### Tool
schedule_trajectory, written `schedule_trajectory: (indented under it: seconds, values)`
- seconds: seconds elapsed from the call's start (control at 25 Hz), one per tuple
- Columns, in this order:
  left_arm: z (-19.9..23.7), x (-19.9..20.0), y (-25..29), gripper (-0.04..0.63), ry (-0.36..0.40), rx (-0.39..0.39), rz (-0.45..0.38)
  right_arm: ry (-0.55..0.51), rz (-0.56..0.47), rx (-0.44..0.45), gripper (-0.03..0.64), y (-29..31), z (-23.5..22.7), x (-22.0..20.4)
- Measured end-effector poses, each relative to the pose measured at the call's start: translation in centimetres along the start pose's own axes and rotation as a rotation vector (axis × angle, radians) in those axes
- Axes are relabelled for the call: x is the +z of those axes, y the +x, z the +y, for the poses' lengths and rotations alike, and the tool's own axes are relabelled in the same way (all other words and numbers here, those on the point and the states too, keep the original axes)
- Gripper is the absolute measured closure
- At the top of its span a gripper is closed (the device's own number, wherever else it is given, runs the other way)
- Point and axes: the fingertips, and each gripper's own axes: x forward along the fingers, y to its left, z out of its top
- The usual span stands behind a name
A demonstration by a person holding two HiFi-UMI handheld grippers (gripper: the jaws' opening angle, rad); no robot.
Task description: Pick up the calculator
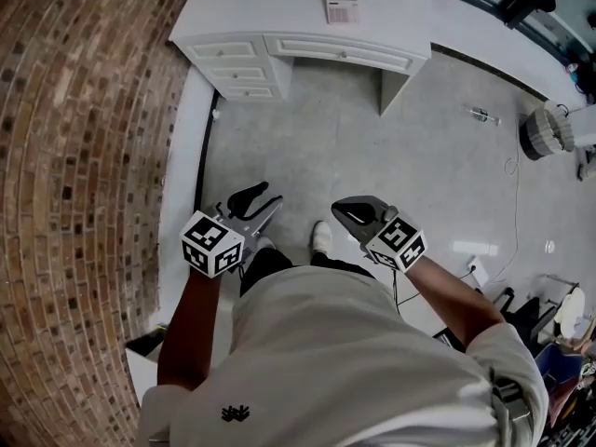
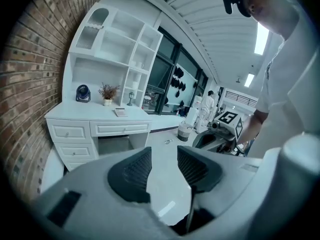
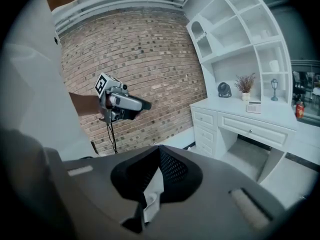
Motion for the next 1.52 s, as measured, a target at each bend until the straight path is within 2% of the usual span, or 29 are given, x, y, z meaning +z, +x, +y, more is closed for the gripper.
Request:
schedule_trajectory:
  seconds: [0.36,0.6,0.88,1.04,1.2,1.52]
  values:
    - [8.0,4.8,3.6,0.389,0.01,-0.12,-0.017,0.037,0.01,-0.101,0.603,3.9,-5.6,2.7]
    - [15.0,7.9,4.6,0.367,0.042,-0.23,-0.016,0.056,-0.023,-0.218,0.603,8.4,-8.9,7.8]
    - [22.7,11.7,5.1,0.356,0.102,-0.348,0.015,0.129,-0.061,-0.345,0.603,14.4,-11.8,13.1]
    - [26.3,12.9,6.0,0.344,0.133,-0.386,0.031,0.163,-0.078,-0.404,0.603,16.5,-12.8,14.3]
    - [28.9,14.4,7.6,0.329,0.125,-0.406,0.03,0.196,-0.074,-0.444,0.603,16.6,-13.7,14.5]
    - [31.2,18.2,14.1,0.31,0.101,-0.42,0.045,0.239,-0.098,-0.488,0.603,14.2,-19.3,14.7]
